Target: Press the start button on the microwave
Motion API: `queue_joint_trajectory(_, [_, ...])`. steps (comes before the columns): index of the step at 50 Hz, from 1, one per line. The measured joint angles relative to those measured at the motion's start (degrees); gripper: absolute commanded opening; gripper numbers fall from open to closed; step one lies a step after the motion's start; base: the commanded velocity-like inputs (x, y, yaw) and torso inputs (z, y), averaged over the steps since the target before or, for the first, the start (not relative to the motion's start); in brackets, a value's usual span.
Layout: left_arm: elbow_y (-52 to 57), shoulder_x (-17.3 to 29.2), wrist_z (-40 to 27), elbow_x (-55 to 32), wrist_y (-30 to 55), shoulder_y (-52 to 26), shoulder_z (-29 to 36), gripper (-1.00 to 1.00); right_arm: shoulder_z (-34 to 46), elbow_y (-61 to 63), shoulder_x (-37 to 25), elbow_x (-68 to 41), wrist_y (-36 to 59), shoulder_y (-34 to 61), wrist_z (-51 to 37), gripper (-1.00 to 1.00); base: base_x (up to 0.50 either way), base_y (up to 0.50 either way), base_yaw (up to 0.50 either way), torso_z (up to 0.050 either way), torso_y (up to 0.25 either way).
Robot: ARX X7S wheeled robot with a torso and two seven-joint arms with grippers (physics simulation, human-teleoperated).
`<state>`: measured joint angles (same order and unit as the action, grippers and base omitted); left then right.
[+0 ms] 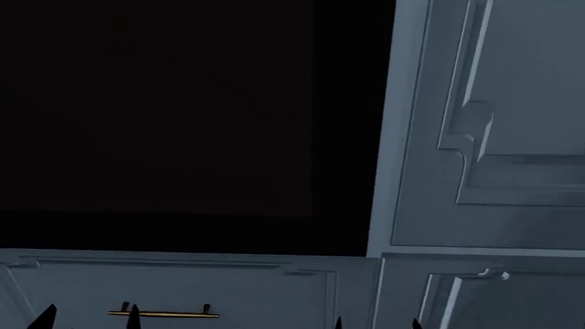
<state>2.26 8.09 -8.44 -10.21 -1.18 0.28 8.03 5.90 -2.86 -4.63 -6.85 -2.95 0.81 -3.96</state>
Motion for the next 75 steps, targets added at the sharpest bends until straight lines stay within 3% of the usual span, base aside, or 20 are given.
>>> queue_joint_trajectory(19, [0.42,0.89,-0.68,-1.22,-0.22,0.0,0.41,1.0,1.32,-0.31,-0.49,-3.75,-1.88,0.43,0.43,1.0,0.43,0.12,0.0,0.0,0.0])
queue_joint_trajectory(75, [1.8,2.68,-2.68,-3.23,-0.52,0.41,1.92,1.0,4.96,1.51,-3.21,-6.65,-3.53,0.42,-2.1,1.0,0.1,-0.01,0.0,0.0,0.0])
